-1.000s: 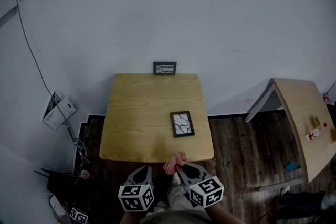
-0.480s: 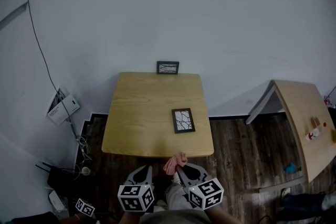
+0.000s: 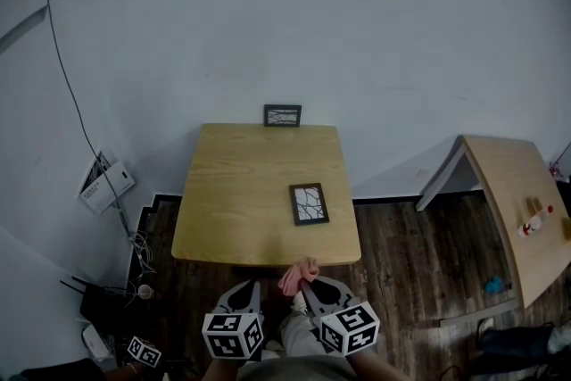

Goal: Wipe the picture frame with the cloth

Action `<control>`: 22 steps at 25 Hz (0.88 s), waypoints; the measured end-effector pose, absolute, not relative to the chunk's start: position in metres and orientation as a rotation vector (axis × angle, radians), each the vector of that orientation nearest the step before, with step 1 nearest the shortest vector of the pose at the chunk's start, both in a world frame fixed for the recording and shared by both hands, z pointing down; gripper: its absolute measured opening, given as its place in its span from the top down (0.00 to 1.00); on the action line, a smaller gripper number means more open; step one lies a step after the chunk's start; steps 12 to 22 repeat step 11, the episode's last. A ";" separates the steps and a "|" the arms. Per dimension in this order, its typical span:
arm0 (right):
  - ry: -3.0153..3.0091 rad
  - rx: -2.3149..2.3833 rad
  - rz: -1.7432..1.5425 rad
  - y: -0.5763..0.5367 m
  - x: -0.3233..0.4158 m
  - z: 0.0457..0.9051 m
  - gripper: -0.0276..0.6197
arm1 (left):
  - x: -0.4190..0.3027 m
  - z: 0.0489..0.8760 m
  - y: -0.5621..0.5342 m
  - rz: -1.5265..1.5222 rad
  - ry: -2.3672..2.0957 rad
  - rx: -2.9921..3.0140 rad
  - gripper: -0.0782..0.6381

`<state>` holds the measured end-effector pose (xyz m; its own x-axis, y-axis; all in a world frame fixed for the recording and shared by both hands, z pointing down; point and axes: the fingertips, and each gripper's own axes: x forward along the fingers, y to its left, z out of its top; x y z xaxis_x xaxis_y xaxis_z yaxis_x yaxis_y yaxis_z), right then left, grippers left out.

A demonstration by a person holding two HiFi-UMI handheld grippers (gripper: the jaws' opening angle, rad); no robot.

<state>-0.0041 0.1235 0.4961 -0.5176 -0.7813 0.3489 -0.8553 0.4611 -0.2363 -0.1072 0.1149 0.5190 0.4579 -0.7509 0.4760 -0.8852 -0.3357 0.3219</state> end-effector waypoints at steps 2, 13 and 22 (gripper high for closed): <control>-2.513 1.435 0.570 0.123 -0.003 0.497 0.93 | -0.106 0.520 0.115 0.333 -1.357 2.175 0.89; -2.510 1.442 0.572 0.121 0.000 0.496 0.94 | -0.101 0.521 0.112 0.340 -1.343 2.180 0.89; -2.510 1.442 0.572 0.121 0.000 0.496 0.94 | -0.101 0.521 0.112 0.340 -1.343 2.180 0.89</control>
